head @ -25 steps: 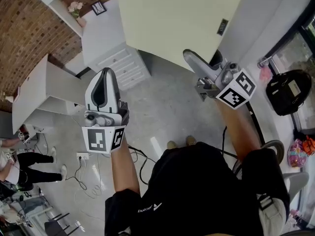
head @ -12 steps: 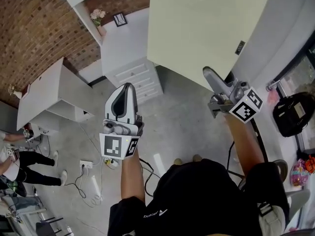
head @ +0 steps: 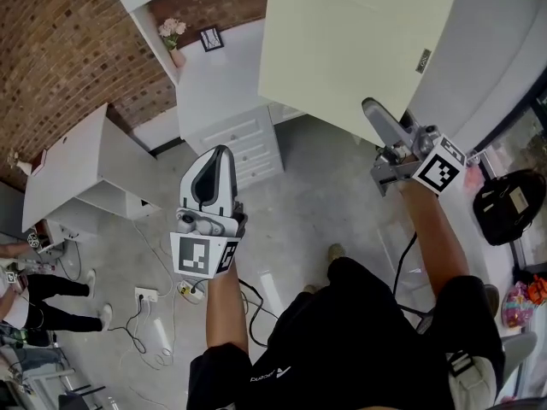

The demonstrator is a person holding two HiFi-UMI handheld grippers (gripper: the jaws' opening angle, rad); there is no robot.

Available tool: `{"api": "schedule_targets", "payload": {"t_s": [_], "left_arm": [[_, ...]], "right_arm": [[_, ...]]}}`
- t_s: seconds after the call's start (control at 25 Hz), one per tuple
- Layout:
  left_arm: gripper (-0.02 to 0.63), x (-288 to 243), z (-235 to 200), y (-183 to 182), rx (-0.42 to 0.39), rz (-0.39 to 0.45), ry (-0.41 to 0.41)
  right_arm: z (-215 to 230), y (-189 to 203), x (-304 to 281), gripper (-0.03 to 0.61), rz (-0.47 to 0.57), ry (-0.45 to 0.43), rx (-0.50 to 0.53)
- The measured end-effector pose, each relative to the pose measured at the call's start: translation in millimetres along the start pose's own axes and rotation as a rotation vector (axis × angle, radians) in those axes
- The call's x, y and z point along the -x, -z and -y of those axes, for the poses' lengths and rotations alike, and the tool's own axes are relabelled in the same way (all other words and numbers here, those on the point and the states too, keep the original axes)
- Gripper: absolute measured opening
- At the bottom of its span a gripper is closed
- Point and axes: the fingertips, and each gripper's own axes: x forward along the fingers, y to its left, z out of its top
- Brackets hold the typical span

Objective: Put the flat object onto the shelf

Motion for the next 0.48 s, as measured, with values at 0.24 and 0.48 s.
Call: {"api": "schedule_targets", "payload": {"t_s": [0.24,0.48], "left_arm": [[-0.003,-35,-23,23,-0.046,-0.019,-0.016],[-0.003,-118,-50,56,-0.101,-0.022,-0.036]], "right_arm": [[50,-12,-53,0.267,-0.023,-0.101,-0.112],[139,-28,-115,0.266,-0.081,-0.154,-0.247]]}}
